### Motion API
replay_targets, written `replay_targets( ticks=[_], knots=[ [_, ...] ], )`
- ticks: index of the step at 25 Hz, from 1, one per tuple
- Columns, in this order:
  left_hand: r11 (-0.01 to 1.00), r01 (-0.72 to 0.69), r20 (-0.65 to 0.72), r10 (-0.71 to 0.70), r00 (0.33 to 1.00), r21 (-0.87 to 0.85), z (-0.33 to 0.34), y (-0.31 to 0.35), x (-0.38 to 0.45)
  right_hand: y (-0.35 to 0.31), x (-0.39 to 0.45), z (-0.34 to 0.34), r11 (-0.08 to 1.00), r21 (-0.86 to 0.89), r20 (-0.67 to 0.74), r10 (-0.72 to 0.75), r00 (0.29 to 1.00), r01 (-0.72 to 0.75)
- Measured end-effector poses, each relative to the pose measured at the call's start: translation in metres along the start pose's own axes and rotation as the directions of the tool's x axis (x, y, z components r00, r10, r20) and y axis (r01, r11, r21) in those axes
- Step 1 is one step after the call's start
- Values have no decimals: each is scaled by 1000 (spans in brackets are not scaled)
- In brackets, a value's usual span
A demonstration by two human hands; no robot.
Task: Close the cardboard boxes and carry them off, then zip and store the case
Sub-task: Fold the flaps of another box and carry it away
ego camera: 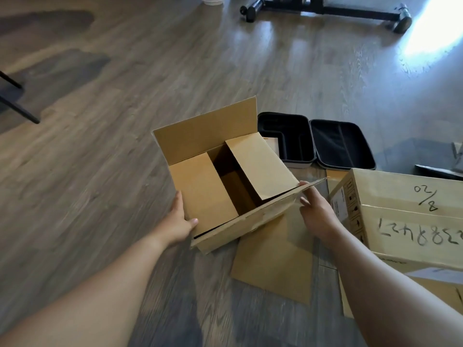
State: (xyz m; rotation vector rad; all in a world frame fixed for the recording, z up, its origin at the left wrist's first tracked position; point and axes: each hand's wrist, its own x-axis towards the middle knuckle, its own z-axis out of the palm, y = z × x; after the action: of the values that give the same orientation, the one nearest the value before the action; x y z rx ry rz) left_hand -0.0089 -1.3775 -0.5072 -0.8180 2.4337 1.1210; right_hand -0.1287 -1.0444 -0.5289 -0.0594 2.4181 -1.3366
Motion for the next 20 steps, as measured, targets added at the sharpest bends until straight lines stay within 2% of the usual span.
replay_targets(
  ticks=[2, 5, 7, 11, 16, 18, 20],
  knots=[
    [999, 16, -62, -19, 998, -48, -12, -2, 6, 6, 3, 5, 998, 60, -9, -29, 1000, 29],
    [963, 107, -84, -131, 988, -249, -30, -8, 13, -5, 9, 8, 951, 309, 14, -4, 1000, -1],
    [931, 172, -32, -192, 981, -322, -39, -13, 13, -21, 8, 15, 963, 268, 38, -7, 999, -3],
    [967, 142, -65, -159, 985, -213, -68, -33, 18, -49, -5, 38, 934, 350, 167, 15, 986, -74],
    [942, 108, -30, -124, 992, -317, -118, -90, 11, -79, -22, 84, 944, 324, 333, -45, 942, -69],
    [948, 58, -7, -64, 998, -312, -139, -111, 6, -90, -26, 110, 939, 334, 377, -56, 924, -80],
    [973, -12, 30, 20, 999, -228, -154, -126, 6, -95, -26, 125, 942, 323, 414, -54, 909, -92]
  ],
)
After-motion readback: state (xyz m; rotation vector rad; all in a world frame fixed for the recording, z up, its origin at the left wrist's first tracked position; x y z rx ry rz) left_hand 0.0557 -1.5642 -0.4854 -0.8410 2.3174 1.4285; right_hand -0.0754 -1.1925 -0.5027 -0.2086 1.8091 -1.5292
